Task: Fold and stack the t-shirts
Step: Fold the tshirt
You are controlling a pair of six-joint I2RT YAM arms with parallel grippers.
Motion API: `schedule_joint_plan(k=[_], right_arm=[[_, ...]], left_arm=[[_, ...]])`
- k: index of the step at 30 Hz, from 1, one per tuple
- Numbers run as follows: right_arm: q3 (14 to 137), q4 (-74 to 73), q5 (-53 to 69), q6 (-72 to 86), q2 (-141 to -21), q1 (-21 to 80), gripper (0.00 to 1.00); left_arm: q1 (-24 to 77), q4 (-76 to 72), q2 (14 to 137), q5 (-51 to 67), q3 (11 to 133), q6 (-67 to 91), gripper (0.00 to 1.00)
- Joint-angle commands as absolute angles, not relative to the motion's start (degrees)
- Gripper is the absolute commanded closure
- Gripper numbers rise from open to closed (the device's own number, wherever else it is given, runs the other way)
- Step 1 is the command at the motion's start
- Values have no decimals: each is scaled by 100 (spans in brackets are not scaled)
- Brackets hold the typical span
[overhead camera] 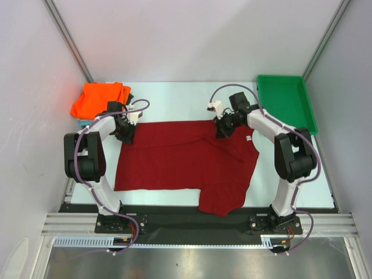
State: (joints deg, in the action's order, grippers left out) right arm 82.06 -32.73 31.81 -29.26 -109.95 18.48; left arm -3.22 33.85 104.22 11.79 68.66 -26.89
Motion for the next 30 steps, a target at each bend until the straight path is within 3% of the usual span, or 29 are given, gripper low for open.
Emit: schedule_joint_plan(k=[1, 2, 4, 12, 25, 30], right_arm=[[7571, -3331, 3147, -2760, -10241, 2328, 98], [7419, -3305, 3129, -2699, -10100, 2425, 93], [7129, -3278, 3068, -2611, -9739, 2645, 73], [7214, -2997, 2602, -2478, -9562, 2225, 70], [8699, -2566, 1907, -2672, -11275, 853, 72], [8938, -2426, 1477, -2786, -11680, 616, 68]], left_arm=[[-299, 3226, 10186, 1345, 6917, -2567, 74], [-299, 3199, 10187, 1353, 6934, -2575, 74], [-299, 3199, 10186, 1362, 6952, -2584, 73], [-299, 3234, 10353, 1310, 7347, -2654, 73], [-299, 3848, 11460, 774, 8586, -2505, 74], [-299, 3999, 11865, 519, 9079, -2435, 73]])
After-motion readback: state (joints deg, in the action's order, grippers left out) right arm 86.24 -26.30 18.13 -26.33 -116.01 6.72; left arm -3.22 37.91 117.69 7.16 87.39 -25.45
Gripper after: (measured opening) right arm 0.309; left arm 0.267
